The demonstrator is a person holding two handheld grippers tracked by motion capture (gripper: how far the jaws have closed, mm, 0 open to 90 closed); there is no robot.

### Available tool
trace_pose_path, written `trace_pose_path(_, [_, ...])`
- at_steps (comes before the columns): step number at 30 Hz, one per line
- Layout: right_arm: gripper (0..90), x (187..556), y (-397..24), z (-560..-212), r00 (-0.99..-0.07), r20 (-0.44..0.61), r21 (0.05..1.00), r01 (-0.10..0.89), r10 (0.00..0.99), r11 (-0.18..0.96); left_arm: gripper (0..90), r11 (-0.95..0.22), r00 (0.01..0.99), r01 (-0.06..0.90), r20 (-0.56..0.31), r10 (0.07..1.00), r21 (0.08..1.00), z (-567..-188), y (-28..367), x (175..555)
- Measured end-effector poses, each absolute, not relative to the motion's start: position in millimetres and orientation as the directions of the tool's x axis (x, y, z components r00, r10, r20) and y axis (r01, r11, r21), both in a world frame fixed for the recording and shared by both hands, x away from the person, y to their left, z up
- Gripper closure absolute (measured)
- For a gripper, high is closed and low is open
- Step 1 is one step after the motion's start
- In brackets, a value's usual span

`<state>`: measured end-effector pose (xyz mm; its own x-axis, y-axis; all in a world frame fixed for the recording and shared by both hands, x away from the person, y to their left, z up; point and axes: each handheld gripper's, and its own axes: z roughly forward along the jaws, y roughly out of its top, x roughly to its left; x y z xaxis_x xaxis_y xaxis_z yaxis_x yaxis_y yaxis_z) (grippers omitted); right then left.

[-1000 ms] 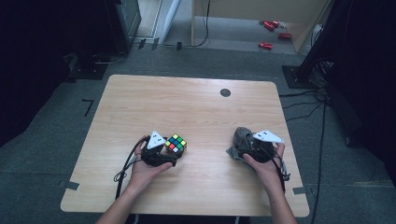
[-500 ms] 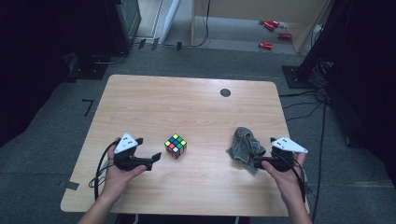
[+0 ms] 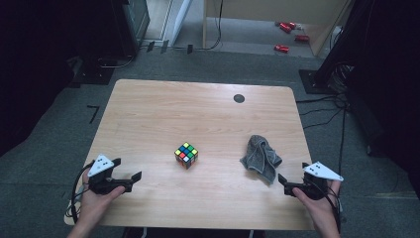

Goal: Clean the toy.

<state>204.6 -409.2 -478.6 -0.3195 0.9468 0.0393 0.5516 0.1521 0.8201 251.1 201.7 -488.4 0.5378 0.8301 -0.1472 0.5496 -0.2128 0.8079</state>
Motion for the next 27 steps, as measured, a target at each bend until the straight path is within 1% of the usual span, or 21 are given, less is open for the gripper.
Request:
trace_pose_path(3, [0.0, 199.0, -416.3, -491.3, -0.322, 0.065, 0.795, 0.589, 0.945, 0.146, 1.4, -0.205, 0.498, 0.587, -0.150, 0.854, 0.783, -497.0, 214.5, 248.7])
trace_pose_path(5, [0.0, 196.4, -420.7, -501.1, -0.309, 0.056, 0.776, 0.611, 0.949, 0.153, 1.4, -0.204, 0.472, 0.599, -0.136, 0.871, 0.774, -501.8, 221.3, 247.3])
trace_pose_path(7, [0.0, 194.8, -425.3, -510.9, -0.283, 0.052, 0.760, 0.633, 0.958, 0.146, 1.4, -0.193, 0.462, 0.612, -0.149, 0.874, 0.767, -505.8, 226.6, 246.4])
trace_pose_path(11, [0.0, 193.5, -433.7, -525.1, -0.258, 0.049, 0.732, 0.666, 0.965, 0.141, 1.4, -0.221, 0.452, 0.622, -0.115, 0.884, 0.751, -512.3, 229.4, 246.0])
trace_pose_path(14, [0.0, 192.7, -436.6, -525.1, -0.242, 0.047, 0.737, 0.663, 0.969, 0.130, 1.4, -0.238, 0.451, 0.632, -0.102, 0.887, 0.737, -513.8, 227.9, 246.8])
trace_pose_path(17, [0.0, 194.3, -435.8, -526.7, -0.235, 0.028, 0.709, 0.690, 0.972, 0.146, 1.4, -0.278, 0.453, 0.649, -0.066, 0.889, 0.708, -517.6, 223.6, 249.1])
trace_pose_path(21, [0.0, 194.1, -435.3, -526.9, -0.234, 0.028, 0.710, 0.689, 0.972, 0.145, 1.4, -0.342, 0.458, 0.644, 0.013, 0.889, 0.684, -518.6, 215.7, 250.3])
trace_pose_path(27, [0.0, 194.1, -434.9, -526.9, -0.222, 0.028, 0.709, 0.691, 0.975, 0.137, 1.4, -0.352, 0.470, 0.639, 0.014, 0.883, 0.684, -518.6, 215.4, 250.7])
